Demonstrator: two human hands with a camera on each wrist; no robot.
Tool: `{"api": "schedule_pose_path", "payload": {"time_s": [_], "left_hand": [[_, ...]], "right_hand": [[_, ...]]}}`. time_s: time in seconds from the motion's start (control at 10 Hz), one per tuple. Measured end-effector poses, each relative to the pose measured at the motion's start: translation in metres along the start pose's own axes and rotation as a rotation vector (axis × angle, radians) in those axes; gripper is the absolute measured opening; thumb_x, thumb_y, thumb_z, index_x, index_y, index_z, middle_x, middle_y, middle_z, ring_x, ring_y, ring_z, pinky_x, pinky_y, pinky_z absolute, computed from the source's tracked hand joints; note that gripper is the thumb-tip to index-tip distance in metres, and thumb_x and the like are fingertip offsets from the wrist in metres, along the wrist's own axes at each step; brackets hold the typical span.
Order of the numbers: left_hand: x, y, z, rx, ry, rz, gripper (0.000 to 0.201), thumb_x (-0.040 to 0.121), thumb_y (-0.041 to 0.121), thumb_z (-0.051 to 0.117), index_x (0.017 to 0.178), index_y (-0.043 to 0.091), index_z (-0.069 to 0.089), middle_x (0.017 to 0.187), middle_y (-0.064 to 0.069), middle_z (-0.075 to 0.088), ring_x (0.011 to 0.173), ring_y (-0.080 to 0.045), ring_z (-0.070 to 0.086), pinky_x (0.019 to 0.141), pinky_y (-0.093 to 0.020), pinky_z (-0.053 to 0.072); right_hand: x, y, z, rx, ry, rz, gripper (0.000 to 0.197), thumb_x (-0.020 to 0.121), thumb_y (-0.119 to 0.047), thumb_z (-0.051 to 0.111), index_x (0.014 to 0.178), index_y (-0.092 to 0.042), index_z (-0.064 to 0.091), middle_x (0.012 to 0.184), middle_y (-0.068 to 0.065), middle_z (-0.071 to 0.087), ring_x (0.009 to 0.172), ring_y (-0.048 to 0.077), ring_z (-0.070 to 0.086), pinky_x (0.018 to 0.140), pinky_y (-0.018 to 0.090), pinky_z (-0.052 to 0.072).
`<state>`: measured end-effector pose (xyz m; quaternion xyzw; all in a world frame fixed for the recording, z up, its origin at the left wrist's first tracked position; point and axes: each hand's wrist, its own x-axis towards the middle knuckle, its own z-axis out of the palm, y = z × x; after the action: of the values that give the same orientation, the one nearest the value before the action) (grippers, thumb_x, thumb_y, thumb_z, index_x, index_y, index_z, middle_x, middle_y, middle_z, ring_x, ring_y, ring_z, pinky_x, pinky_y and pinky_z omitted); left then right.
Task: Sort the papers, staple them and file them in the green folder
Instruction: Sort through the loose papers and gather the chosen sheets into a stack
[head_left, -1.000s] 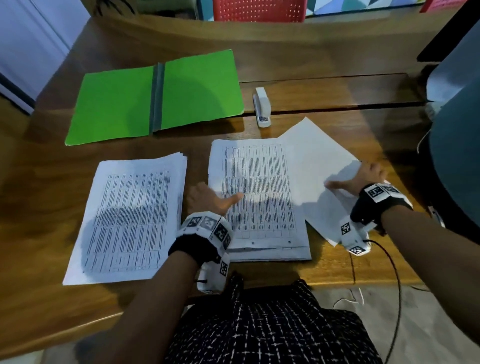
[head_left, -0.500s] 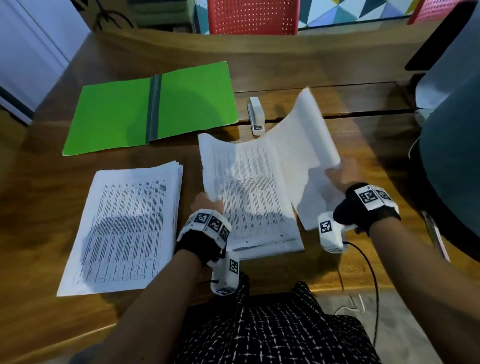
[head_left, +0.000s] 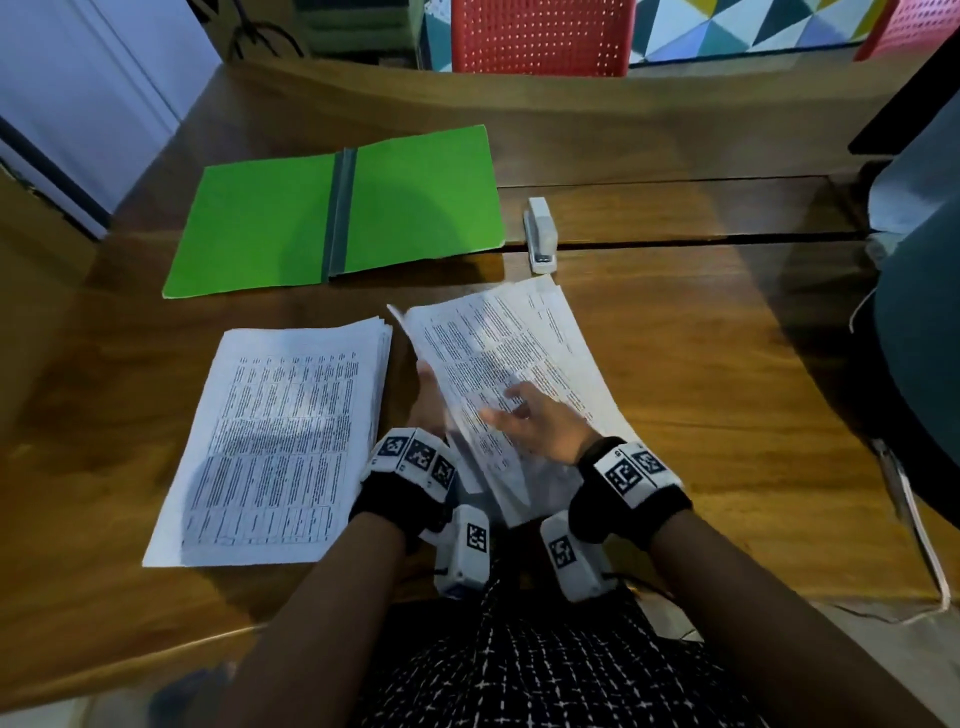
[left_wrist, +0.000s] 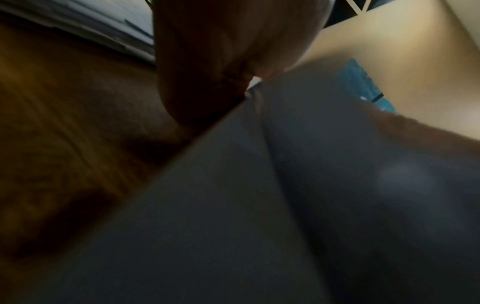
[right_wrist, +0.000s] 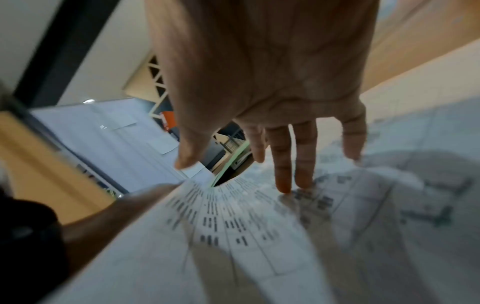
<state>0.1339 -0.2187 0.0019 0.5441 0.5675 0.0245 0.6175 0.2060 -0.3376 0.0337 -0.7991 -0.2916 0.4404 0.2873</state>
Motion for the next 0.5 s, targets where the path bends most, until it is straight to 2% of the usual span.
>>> {"api": "schedule_pose_path", "payload": {"time_s": [0.1, 0.2, 0.3, 0.4, 0.5], "left_hand": [[-0.006, 0.005, -0.003, -0.101, -0.005, 0.076, 0.061, 0.099, 0.044, 0.026, 0.142, 0.001, 0.030, 0.148, -0.014, 0.036, 0.123, -0.021, 0.044, 0.083, -0.021, 0.039], [0.006, -0.002, -0.008, 0.120, 0.043, 0.079, 0.051, 0.091, 0.028, 0.055, 0.125, -0.008, 0.049, 0.131, -0.026, 0.054, 0.106, -0.028, 0.057, 0.078, -0.030, 0.042], [0.006, -0.005, -0.018, 0.169, 0.071, 0.196, 0.062, 0.077, 0.038, 0.066, 0.111, -0.012, 0.055, 0.115, -0.026, 0.061, 0.100, -0.030, 0.059, 0.077, -0.035, 0.048], [-0.004, 0.003, -0.031, 0.010, 0.016, 0.315, 0.045, 0.080, 0.019, 0.068, 0.113, -0.008, 0.057, 0.112, -0.020, 0.062, 0.107, -0.033, 0.060, 0.090, -0.043, 0.051], [-0.015, 0.009, -0.049, -0.178, -0.032, 0.396, 0.027, 0.083, 0.004, 0.064, 0.108, -0.006, 0.062, 0.107, -0.021, 0.066, 0.096, -0.036, 0.065, 0.082, -0.047, 0.056]], "right_hand": [[-0.005, -0.004, 0.002, 0.008, -0.038, -0.045, 0.070, 0.088, -0.062, 0.022, 0.113, -0.006, 0.056, 0.105, 0.011, 0.064, 0.097, 0.025, 0.056, 0.084, 0.032, 0.043], [-0.001, 0.004, -0.008, -0.034, 0.034, -0.031, 0.056, 0.097, -0.041, 0.030, 0.123, 0.004, 0.053, 0.128, 0.024, 0.055, 0.116, 0.035, 0.054, 0.097, 0.038, 0.041], [0.018, 0.021, -0.031, -0.002, 0.313, 0.069, 0.039, 0.092, -0.028, 0.051, 0.120, -0.001, 0.053, 0.126, 0.018, 0.056, 0.118, 0.032, 0.052, 0.099, 0.039, 0.043], [0.023, 0.027, -0.049, 0.195, 0.406, 0.119, 0.024, 0.090, -0.004, 0.050, 0.071, -0.017, 0.044, 0.075, 0.002, 0.049, 0.082, 0.021, 0.050, 0.065, 0.025, 0.042], [0.015, 0.015, -0.054, 0.435, 0.430, -0.002, 0.015, 0.094, -0.002, 0.043, 0.102, -0.005, 0.055, 0.105, 0.012, 0.062, 0.103, 0.023, 0.053, 0.086, 0.031, 0.047]]}}
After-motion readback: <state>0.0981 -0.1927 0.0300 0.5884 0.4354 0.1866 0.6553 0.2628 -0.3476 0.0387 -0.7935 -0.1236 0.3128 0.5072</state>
